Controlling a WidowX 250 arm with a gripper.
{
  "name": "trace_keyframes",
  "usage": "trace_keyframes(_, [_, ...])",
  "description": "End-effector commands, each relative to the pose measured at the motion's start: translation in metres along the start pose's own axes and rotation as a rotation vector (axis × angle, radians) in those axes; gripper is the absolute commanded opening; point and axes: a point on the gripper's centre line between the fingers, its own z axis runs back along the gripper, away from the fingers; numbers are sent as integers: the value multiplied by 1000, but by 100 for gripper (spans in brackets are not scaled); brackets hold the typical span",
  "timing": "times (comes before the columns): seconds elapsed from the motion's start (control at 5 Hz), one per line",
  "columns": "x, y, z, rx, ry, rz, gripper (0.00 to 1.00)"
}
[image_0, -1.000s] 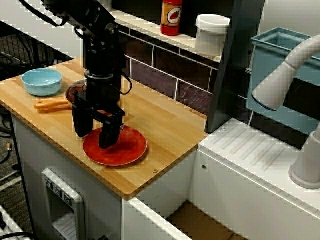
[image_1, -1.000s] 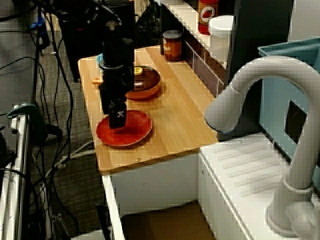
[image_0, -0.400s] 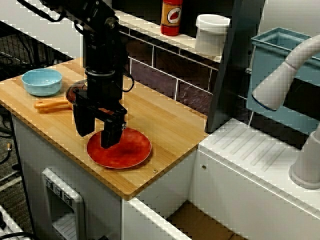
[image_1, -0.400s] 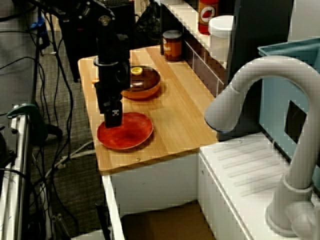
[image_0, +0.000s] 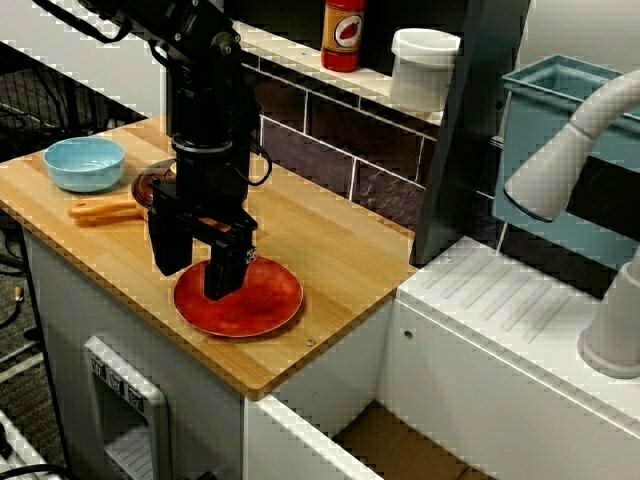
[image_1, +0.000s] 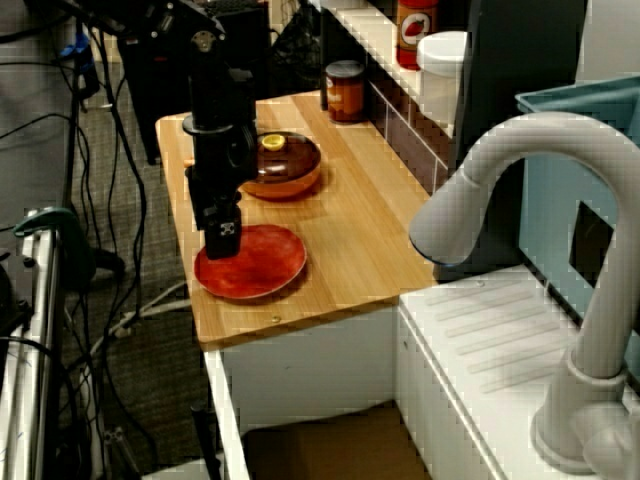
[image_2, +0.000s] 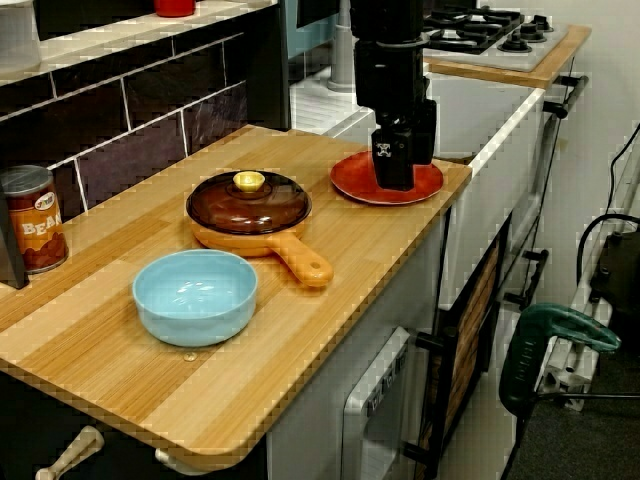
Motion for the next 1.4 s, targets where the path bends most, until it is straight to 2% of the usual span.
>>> trace_keyframes(0.0, [9, 21, 17, -12, -43, 30, 100])
trace_keyframes(0.2, [11, 34, 24, 19, -52, 55, 100])
trace_keyframes(0.6, [4, 64, 38, 74, -95, 91, 100])
trace_keyframes(0.8, [-2, 85, 45, 78, -113, 146, 100])
trace_keyframes(1.0, [-14, 107, 53, 98, -158, 221, 100])
trace_keyframes(1.2, [-18, 129, 58, 110, -182, 318, 100])
